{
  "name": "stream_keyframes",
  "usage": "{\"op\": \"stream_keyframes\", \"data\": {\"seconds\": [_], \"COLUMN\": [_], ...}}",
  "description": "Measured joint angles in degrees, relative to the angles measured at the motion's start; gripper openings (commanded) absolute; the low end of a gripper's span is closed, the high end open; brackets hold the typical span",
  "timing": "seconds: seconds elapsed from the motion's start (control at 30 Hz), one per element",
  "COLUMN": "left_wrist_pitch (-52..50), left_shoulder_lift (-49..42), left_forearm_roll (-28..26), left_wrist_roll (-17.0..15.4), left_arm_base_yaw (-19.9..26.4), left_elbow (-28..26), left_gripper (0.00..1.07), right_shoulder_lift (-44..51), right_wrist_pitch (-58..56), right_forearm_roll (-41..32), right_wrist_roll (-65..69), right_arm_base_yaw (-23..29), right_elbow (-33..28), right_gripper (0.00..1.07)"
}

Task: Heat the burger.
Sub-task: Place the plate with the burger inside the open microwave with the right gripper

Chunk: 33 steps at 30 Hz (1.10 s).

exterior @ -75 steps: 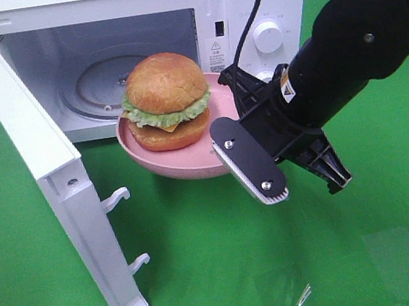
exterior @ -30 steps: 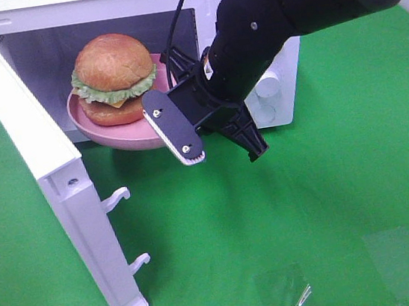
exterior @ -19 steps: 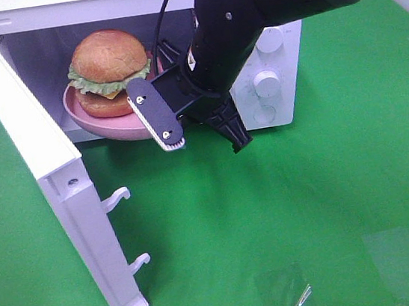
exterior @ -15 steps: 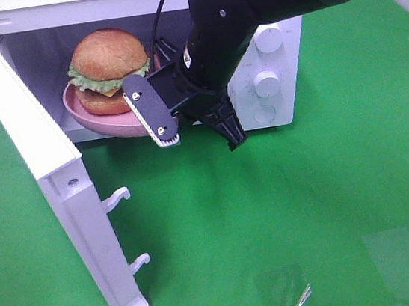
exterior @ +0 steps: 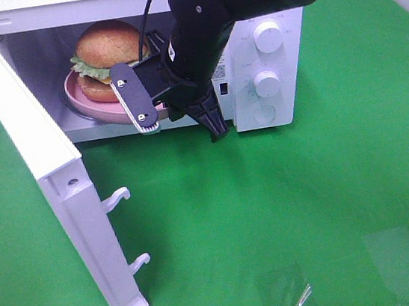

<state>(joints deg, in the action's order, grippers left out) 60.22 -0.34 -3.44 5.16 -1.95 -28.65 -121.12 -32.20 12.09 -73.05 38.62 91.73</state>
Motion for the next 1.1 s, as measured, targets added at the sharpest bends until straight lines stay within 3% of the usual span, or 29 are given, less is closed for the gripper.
{"op": "stream_keyframes", "data": {"seconds": [0.77,1.1], "left_wrist_pitch": [0.0,0.0], "left_shoulder_lift": [0.0,0.0], "left_forearm_roll": [0.0,0.0], "left_wrist_roll": [0.0,0.0], "left_arm_base_yaw": [0.0,0.0], "left_elbow": [0.0,0.0], "left_gripper": [0.98,0.98], "right_shoulder_lift": [-11.7,-14.4], "right_wrist_pitch": [-6.0,-6.8], "right_forearm_roll": [1.7,3.3], "right_wrist_roll": [11.9,12.9], "right_arm_base_yaw": [-0.4,0.1], "right_elbow": [17.8,20.9], "right_gripper": [0.0,0.0]}}
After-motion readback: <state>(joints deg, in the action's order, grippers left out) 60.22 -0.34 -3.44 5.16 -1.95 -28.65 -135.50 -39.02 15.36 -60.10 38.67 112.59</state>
